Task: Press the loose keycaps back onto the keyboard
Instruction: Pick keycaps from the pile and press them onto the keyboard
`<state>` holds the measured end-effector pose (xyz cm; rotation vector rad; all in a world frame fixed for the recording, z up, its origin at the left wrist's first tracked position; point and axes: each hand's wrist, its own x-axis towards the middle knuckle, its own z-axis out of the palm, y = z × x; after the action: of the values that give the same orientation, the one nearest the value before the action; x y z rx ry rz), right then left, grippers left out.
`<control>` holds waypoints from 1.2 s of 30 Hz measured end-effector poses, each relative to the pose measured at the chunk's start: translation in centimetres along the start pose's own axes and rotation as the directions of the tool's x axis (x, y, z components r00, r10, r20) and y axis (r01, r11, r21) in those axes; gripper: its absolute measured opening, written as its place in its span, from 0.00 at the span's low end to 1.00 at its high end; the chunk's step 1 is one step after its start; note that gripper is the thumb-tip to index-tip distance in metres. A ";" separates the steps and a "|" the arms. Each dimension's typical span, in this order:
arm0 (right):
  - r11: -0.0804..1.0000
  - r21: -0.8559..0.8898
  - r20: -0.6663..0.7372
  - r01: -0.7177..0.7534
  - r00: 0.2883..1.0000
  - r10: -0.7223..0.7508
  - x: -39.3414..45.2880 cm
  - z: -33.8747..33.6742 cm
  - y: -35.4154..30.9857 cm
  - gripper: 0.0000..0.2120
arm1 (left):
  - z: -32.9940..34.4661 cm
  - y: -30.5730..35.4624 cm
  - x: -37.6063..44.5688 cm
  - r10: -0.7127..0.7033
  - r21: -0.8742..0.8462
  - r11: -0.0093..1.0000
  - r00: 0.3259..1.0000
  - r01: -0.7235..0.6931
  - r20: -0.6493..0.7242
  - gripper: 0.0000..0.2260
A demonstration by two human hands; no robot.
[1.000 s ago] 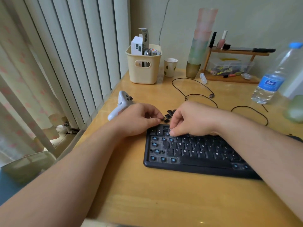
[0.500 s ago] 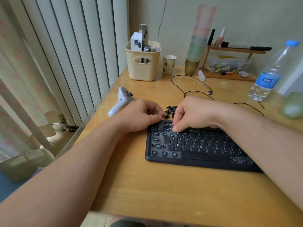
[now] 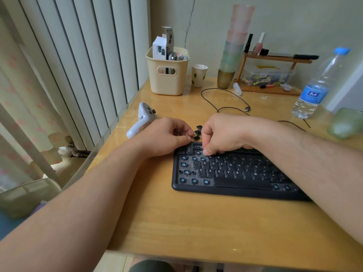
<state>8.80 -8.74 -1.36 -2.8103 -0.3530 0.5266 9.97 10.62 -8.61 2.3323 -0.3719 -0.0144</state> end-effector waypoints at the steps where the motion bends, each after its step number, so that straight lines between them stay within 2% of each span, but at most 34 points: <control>1: 1.000 -0.008 -0.022 0.005 1.000 -0.006 -0.2 0.1 0.1 0.05 | 0.0 0.0 0.0 0.000 0.001 1.000 1.000 0.000 0.000 0.03; 7: 0.993 -0.115 -0.118 0.017 0.993 -0.030 -0.9 0.8 -0.2 0.06 | 0.0 0.3 -0.1 0.005 0.027 1.000 1.000 -0.005 0.008 0.04; 11: 0.993 -0.115 -0.139 0.014 0.990 -0.030 -1.0 0.7 -0.4 0.07 | 0.0 0.2 0.0 0.002 0.030 1.000 1.000 -0.002 0.007 0.03; 15: 1.000 -0.021 -0.084 -0.018 0.996 0.016 -0.5 0.4 0.0 0.06 | 0.1 0.2 0.0 0.007 0.026 1.000 1.000 -0.008 0.010 0.04; 19: 0.999 -0.022 -0.032 -0.035 0.999 0.034 0.2 0.2 0.1 0.05 | 0.1 0.0 0.2 0.009 0.023 1.000 1.000 -0.009 0.010 0.04; 27: 0.982 -0.189 0.040 -0.025 0.999 0.033 0.4 -0.2 -1.6 0.05 | 0.3 -0.3 0.4 0.021 0.015 1.000 1.000 -0.021 -0.004 0.04; 31: 0.999 -0.054 0.059 -0.010 0.998 0.013 0.5 -0.4 -0.5 0.02 | 0.2 -0.3 0.3 0.015 0.010 1.000 1.000 -0.015 -0.002 0.04; 34: 0.993 0.119 0.055 -0.015 0.998 0.009 0.4 -0.3 0.9 0.06 | 0.2 -0.3 0.3 0.008 0.014 1.000 1.000 -0.008 -0.001 0.04; 36: 0.995 0.098 0.027 0.002 1.000 -0.004 0.4 -0.1 1.3 0.06 | 0.3 -0.3 0.3 0.003 0.018 1.000 1.000 -0.003 0.004 0.04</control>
<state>9.44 -9.92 -1.79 -2.7108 -0.3275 0.5661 10.31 10.52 -8.93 2.3497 -0.3796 -0.0144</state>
